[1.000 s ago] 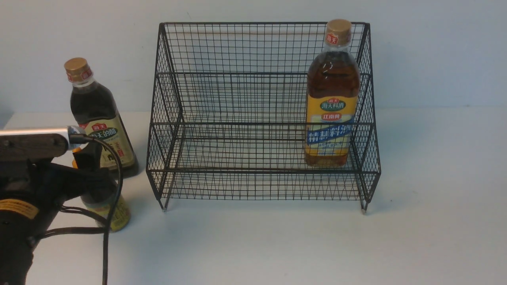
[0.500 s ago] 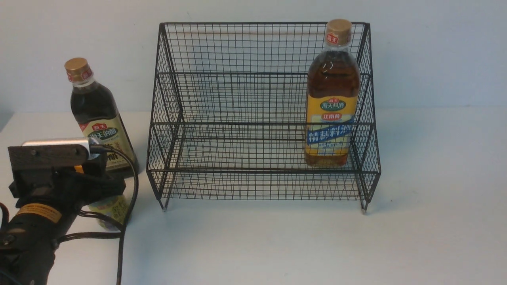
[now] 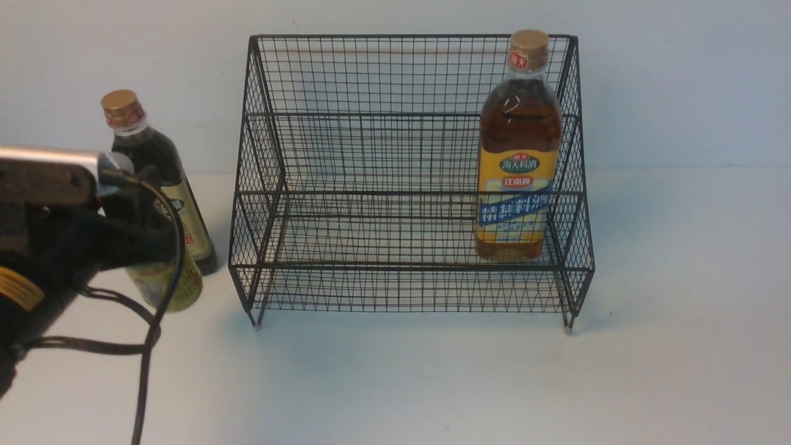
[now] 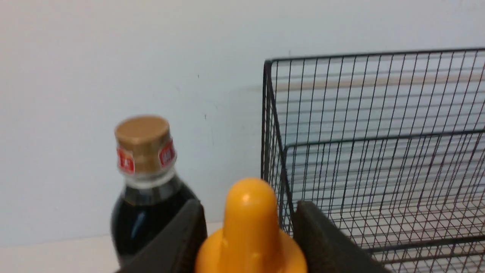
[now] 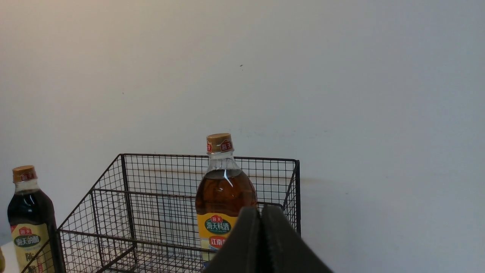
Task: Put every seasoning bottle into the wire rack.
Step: Use the left arm to put the condiment bottle back on the shelf
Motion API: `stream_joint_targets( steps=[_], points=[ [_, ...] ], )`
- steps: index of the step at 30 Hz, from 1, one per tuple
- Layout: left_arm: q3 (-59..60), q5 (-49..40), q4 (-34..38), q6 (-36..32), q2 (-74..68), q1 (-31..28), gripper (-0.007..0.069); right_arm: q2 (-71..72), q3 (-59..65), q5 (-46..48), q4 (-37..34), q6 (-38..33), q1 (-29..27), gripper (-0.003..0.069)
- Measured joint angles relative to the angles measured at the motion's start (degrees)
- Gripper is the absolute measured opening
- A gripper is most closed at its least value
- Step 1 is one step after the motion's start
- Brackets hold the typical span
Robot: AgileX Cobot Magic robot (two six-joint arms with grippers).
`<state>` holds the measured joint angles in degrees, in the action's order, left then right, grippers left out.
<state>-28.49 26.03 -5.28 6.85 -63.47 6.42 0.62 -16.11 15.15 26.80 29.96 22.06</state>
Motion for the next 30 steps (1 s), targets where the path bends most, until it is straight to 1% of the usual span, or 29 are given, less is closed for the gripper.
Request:
stream_joint_targets(
  steps=[2,3,4,7,8,9,11,14,17,19,23,26,30],
  points=[
    [-2.86,-4.93,-0.14,0.00,1.88,0.89,0.0272,0.00,0.00,0.04,0.00,0.00,0.00,-0.0015],
    [-3.58,-6.03,-0.14,0.00,2.19,1.17,0.0272,0.00,0.00,0.04,0.00,0.00,0.00,-0.0015],
    [-5.97,-9.41,-0.14,0.14,2.89,2.36,0.0272,0.00,0.00,0.06,0.00,0.00,0.00,-0.0015],
    [-9.67,-12.95,-0.08,0.20,2.71,5.56,0.0272,0.00,0.00,0.11,0.00,0.00,0.00,-0.0015],
    [-9.87,-13.09,-0.08,0.20,2.59,5.83,0.0272,0.00,0.00,0.11,0.00,0.00,0.00,-0.0015],
    [-11.39,-13.71,0.47,0.20,1.96,7.97,0.0272,0.00,0.00,0.23,0.00,0.00,0.00,-0.0015],
    [-13.36,-13.39,1.87,0.20,-0.32,10.98,0.0273,0.00,0.00,0.29,0.00,0.00,0.00,-0.0015],
    [-14.70,-11.77,2.37,-0.11,-3.41,12.85,0.0273,0.00,0.00,0.29,0.00,0.00,0.00,-0.0015],
    [-16.47,-9.01,2.72,-0.32,-9.91,14.59,0.0273,0.00,0.00,0.29,0.00,0.00,0.00,-0.0015],
    [-16.71,-8.00,2.72,-0.32,-11.40,14.80,0.0273,0.00,0.00,0.36,0.00,0.00,0.00,-0.0015],
    [-16.83,-1.03,2.46,-0.32,-16.65,14.93,0.0273,0.00,0.00,0.42,0.00,0.00,0.00,-0.0015],
    [-16.98,1.19,2.22,-0.32,-18.89,14.93,0.0273,0.00,0.00,0.42,0.00,0.00,0.00,-0.0015],
    [-17.18,1.24,-0.23,0.21,-21.23,14.93,0.0273,0.00,0.00,0.42,0.00,0.00,0.00,-0.0015]
  ],
)
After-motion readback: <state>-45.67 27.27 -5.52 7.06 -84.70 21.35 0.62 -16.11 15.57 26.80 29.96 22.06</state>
